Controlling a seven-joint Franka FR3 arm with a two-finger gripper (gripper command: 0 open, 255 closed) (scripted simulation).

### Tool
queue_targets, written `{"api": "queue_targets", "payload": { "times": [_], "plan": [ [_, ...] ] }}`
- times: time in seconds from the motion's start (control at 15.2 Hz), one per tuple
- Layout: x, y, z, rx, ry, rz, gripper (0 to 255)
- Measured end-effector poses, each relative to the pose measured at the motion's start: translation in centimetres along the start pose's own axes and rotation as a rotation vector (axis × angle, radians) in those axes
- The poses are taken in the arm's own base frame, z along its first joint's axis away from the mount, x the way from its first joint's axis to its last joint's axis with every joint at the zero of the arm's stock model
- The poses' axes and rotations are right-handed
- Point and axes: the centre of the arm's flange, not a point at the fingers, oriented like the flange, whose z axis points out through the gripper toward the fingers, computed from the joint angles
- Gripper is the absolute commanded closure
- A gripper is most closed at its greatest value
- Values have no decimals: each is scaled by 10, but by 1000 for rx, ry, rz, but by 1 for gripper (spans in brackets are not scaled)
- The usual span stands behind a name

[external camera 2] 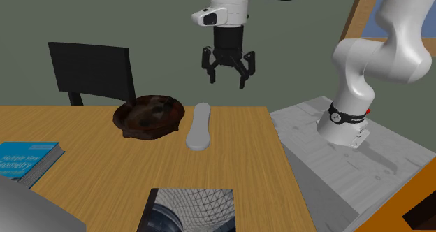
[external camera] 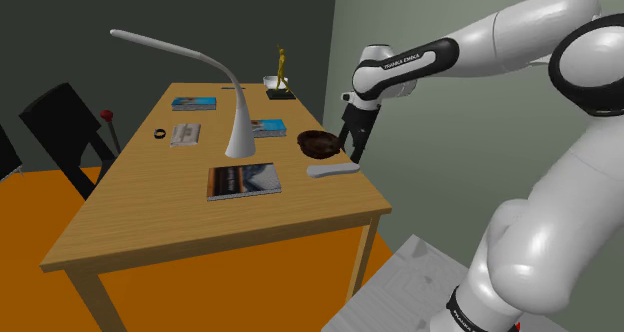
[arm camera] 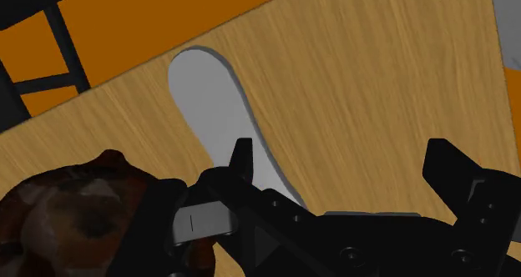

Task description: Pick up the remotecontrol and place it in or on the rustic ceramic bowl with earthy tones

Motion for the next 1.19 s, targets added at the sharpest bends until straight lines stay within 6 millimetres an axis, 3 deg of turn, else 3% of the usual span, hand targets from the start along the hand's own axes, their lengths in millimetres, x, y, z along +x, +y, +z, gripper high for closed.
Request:
{"api": "queue_targets", "payload": {
  "times": [0.53,1.19],
  "plan": [
    [59,59,66,8,-15,-324,0],
    [67,65,115,9,-16,-372,0]
  ]
}}
